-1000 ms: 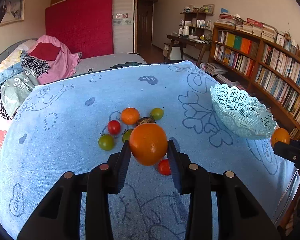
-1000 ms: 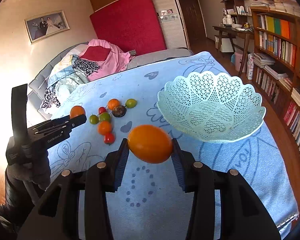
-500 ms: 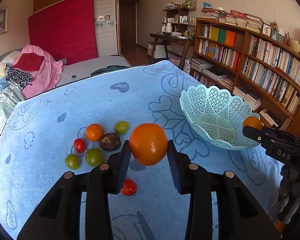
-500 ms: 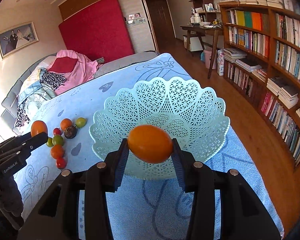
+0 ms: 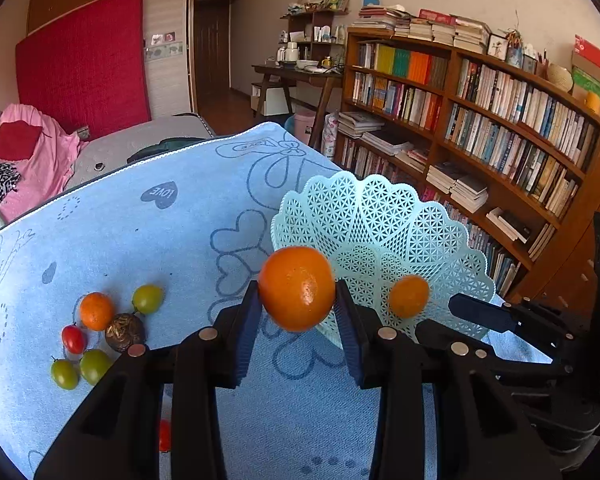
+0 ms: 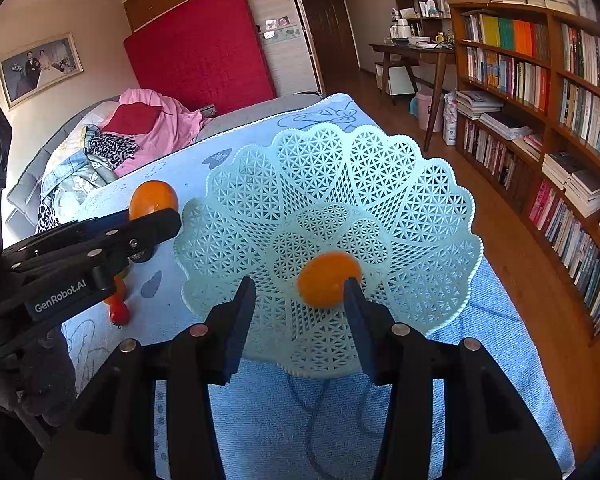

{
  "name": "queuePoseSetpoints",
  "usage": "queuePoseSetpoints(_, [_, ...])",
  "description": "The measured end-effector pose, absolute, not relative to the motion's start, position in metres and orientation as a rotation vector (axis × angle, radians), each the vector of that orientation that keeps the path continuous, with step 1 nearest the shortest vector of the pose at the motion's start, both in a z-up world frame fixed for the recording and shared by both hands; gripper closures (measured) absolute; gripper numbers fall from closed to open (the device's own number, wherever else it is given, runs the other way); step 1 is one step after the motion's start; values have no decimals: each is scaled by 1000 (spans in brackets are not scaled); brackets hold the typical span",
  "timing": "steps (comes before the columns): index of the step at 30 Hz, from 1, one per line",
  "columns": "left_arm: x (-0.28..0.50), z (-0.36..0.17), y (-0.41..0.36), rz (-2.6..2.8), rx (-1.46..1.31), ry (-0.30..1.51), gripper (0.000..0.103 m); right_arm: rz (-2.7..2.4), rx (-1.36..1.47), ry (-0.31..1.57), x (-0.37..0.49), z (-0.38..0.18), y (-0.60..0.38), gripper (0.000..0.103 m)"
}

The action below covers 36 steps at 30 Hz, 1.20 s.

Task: Organize fruits
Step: 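Lower the round orange into the basket and open the left tool, then withdraw both tools from the basket back toward the fruit cluster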

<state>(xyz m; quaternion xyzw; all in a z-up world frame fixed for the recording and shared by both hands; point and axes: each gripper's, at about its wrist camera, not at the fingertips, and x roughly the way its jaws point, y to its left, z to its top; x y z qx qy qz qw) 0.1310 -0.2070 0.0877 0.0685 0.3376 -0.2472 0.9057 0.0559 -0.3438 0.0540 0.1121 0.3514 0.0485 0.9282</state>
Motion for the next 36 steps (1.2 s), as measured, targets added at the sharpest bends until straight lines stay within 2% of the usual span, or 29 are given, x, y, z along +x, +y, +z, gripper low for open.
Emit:
queuePoseSetpoints(5, [138,86,-219,-520,154,694,65,102,228,716,55,55,-343,50])
queuePoseSetpoints(7, [139,85,-221,-515,158,690,62,102,233,717,55,55,-344,49])
queuePoseSetpoints(9, [140,86,-221,-509,155,680,45,102,235,714,54,55,-344,49])
queuePoseSetpoints(17, [140,86,-208,-462,132,686,29,100,238,705,51,60,-345,48])
queuePoseSetpoints(20, [138,88,-196,-429,121,678,20,89,246,693,49,62,-346,38])
queuePoseSetpoints(24, [134,91,-183,-377,101,660,16,85,259,676,46,67,-347,38])
queuePoseSetpoints(27, [130,93,-172,-336,82,650,15,78,274,654,43,72,-349,31])
queuePoseSetpoints(36, [115,103,-148,-253,82,597,13,61,285,573,29,93,-347,29])
